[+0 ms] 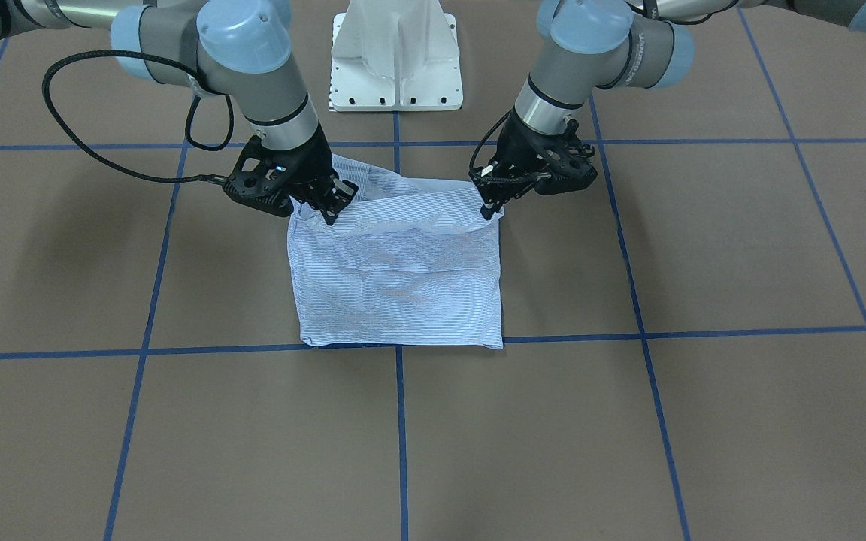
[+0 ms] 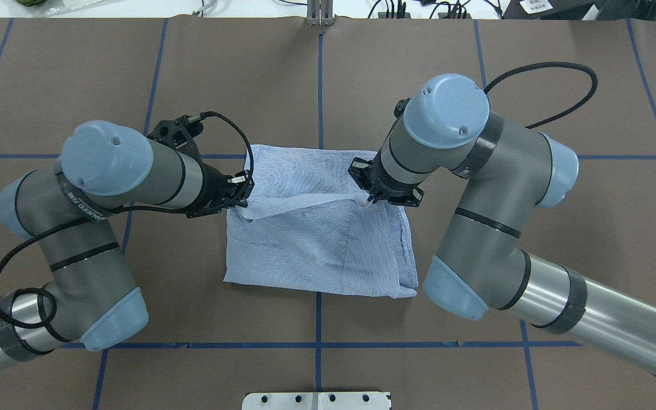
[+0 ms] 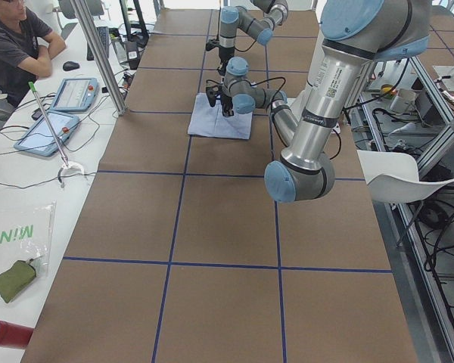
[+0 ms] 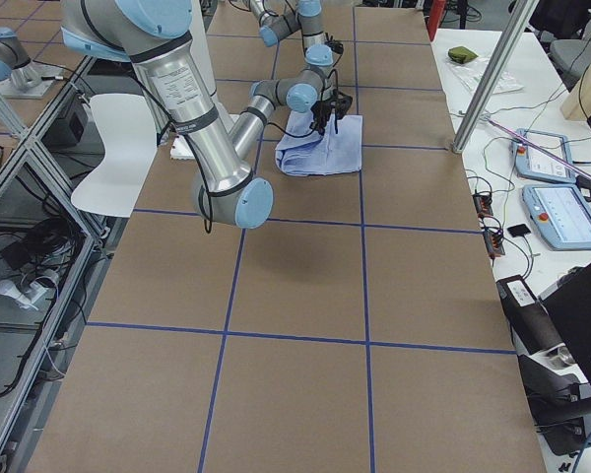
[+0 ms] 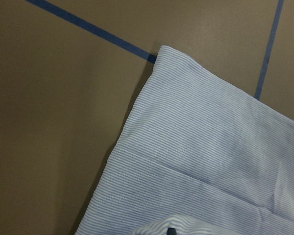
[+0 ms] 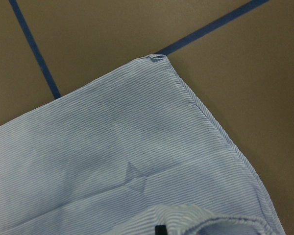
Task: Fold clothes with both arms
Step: 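Lay the corners on the far edge and open both grippers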
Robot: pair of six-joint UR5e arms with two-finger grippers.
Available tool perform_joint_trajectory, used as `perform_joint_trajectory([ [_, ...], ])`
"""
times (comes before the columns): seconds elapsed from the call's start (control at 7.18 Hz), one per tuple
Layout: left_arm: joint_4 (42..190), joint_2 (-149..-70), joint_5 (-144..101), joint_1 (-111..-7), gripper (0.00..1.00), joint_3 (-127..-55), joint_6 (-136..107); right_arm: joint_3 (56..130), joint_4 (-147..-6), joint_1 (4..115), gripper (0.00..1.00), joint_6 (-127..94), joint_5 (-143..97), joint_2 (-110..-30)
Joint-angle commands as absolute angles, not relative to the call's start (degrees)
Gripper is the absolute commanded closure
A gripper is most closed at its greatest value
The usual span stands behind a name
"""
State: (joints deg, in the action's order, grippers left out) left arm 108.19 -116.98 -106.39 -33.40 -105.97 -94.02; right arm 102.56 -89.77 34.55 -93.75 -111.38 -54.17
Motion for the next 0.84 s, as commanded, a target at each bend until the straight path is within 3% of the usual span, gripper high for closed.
perform_joint_trajectory([
  [0.0, 109.15, -119.61, -106.7, -35.07, 1.0, -101.71, -93.96, 97.32, -89.65, 35.68, 1.0, -91.85, -111.27, -50.73],
  [0.28, 114.41, -119.79, -106.7, -35.07, 1.0, -96.7, -94.04, 91.96, -84.5, 37.0, 1.0, -90.53, -110.57, -49.92],
  [0.7, 115.49, -119.71, -106.7, -35.07, 1.0, -95.62, -93.96, 86.15, -79.81, 37.62, 1.0, -90.35, -110.48, -48.53],
])
